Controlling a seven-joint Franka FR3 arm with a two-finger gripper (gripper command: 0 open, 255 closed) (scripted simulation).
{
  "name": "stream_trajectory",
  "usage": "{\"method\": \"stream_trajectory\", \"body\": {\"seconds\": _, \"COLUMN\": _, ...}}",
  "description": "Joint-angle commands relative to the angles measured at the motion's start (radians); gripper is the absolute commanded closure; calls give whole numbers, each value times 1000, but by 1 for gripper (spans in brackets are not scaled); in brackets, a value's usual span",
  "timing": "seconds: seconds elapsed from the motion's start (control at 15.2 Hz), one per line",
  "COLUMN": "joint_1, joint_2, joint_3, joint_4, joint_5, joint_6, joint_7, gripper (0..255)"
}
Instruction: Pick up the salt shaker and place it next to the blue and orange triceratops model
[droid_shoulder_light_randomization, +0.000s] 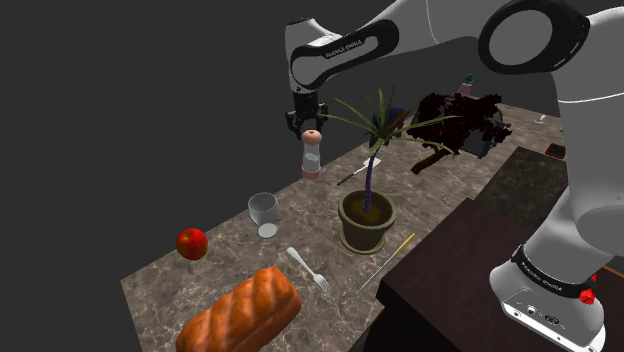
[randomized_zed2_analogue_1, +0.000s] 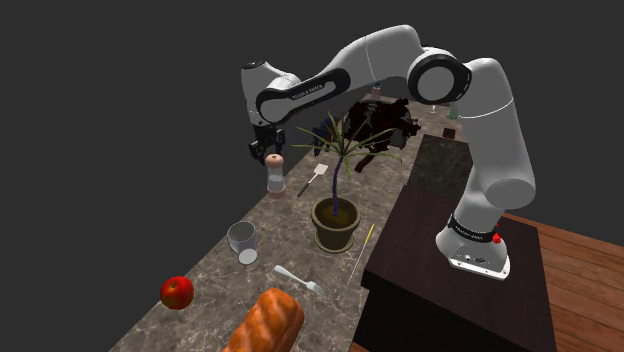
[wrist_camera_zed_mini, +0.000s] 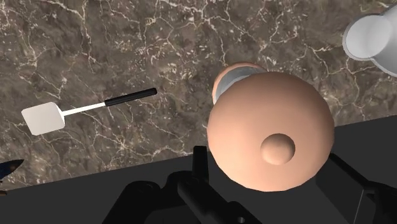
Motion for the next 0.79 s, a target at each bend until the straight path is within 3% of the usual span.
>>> {"method": "stream_trajectory", "body": {"seconds": 0.0, "joint_1": 0, "joint_2": -8, "joint_3": 1, "joint_4": 18, "joint_5": 2, "joint_6": -26, "joint_7": -3, "gripper": 255}}
{"method": "stream_trajectory", "body": {"seconds": 0.73, "joint_1": 3, "joint_2": -34, "joint_3": 4, "joint_4": 125, "joint_5": 10, "joint_6": -158, "joint_7": -18, "gripper": 255}}
